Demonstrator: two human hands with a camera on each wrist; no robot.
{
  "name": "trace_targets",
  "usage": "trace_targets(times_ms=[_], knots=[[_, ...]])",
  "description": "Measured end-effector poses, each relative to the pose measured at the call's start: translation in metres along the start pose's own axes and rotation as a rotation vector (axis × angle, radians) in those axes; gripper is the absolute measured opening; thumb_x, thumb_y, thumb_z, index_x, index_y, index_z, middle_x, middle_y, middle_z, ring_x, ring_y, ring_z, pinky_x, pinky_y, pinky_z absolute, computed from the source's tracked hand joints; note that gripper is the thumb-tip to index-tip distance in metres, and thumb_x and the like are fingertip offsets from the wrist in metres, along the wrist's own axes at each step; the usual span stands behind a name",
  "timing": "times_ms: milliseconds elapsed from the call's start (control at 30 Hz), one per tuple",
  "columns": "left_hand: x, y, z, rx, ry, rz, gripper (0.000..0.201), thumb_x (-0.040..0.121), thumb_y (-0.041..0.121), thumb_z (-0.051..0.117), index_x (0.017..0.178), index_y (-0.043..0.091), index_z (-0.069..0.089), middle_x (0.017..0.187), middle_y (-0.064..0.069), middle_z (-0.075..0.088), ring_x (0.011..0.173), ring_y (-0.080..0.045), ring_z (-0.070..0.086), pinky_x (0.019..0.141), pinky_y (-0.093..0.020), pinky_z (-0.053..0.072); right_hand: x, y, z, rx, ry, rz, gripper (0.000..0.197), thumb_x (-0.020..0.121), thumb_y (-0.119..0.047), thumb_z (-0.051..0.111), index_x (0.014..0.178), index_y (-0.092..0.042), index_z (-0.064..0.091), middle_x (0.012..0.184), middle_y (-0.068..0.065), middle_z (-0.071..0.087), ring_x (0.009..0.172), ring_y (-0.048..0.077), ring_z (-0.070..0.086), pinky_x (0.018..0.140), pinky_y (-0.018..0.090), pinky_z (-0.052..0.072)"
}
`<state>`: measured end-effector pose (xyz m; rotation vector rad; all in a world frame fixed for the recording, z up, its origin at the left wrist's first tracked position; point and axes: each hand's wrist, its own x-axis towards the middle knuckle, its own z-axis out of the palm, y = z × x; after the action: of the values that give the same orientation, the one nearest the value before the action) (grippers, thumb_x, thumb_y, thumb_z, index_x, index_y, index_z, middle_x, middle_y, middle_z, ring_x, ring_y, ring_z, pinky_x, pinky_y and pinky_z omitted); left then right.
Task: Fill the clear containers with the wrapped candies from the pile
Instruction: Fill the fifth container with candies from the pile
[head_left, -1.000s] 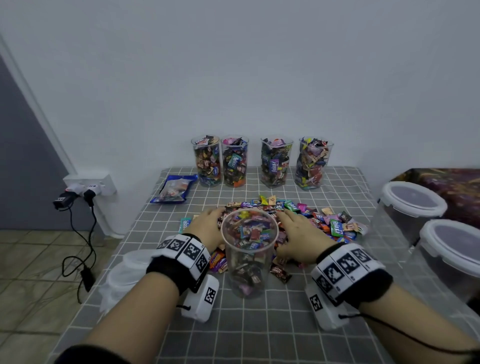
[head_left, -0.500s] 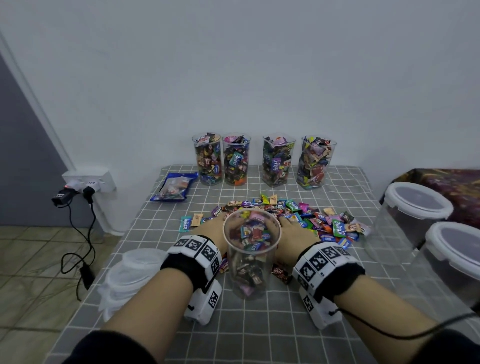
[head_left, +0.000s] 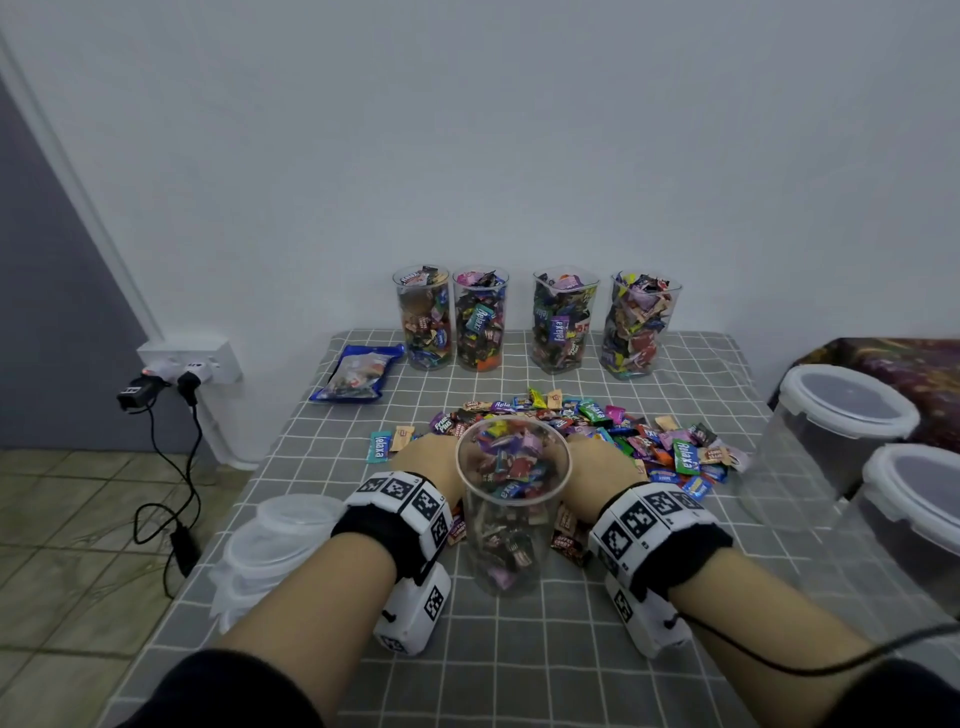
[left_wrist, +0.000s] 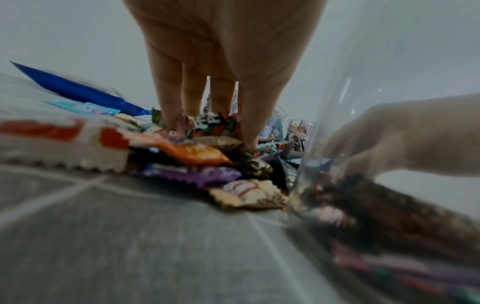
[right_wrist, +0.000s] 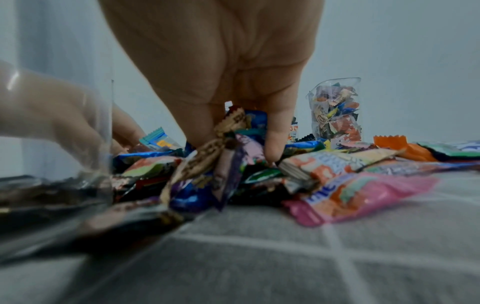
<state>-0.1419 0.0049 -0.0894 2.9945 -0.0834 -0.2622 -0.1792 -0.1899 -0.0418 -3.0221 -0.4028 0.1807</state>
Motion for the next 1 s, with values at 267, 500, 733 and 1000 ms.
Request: trace_targets(times_ms=[267, 500, 733, 1000], knots=[[-0.001, 0.002, -0.002, 0.016, 0.054, -0.004, 0.028, 0.091, 0.032, 0.044, 0.095, 0.025, 0.07, 0.098, 0.003, 0.07, 0.089, -0.018, 0.063, 0.084, -0.033, 0.051, -0.004, -0.002, -0.008, 0.024, 0.031, 0.063, 0.023, 0.097, -0.015, 0.043, 0.108, -0.01, 0.062, 0.11, 0.01, 0.061, 0.102, 0.027, 0.059, 0.08, 0.032, 0.047], [-0.009, 0.007, -0.007, -0.001, 0.13, -0.007, 0.027, 0.091, 0.033, 0.043, 0.096, 0.028, 0.07, 0.097, 0.004, 0.07, 0.088, -0.018, 0.064, 0.082, -0.033, 0.053, 0.002, 0.005, -0.004, 0.028, 0.087, 0.04, 0.025, 0.095, -0.017, 0.044, 0.107, -0.012, 0.065, 0.109, 0.009, 0.063, 0.098, 0.026, 0.059, 0.082, 0.033, 0.048], [-0.029, 0.013, -0.019, -0.022, 0.2, 0.013, 0.028, 0.094, 0.032, 0.043, 0.104, 0.025, 0.068, 0.103, -0.001, 0.07, 0.096, -0.022, 0.063, 0.084, -0.036, 0.053, 0.001, 0.012, -0.003, 0.112, 0.192, 0.052, 0.024, 0.095, -0.022, 0.046, 0.104, -0.011, 0.065, 0.106, 0.007, 0.064, 0.097, 0.025, 0.059, 0.078, 0.031, 0.046], [-0.063, 0.023, -0.043, -0.042, 0.286, 0.051, 0.029, 0.094, 0.032, 0.05, 0.118, 0.022, 0.062, 0.115, -0.004, 0.066, 0.108, -0.024, 0.059, 0.092, -0.036, 0.047, -0.014, 0.018, -0.013, 0.234, 0.312, 0.067, 0.024, 0.096, -0.021, 0.046, 0.103, -0.009, 0.066, 0.103, 0.008, 0.066, 0.095, 0.026, 0.058, 0.074, 0.031, 0.04]])
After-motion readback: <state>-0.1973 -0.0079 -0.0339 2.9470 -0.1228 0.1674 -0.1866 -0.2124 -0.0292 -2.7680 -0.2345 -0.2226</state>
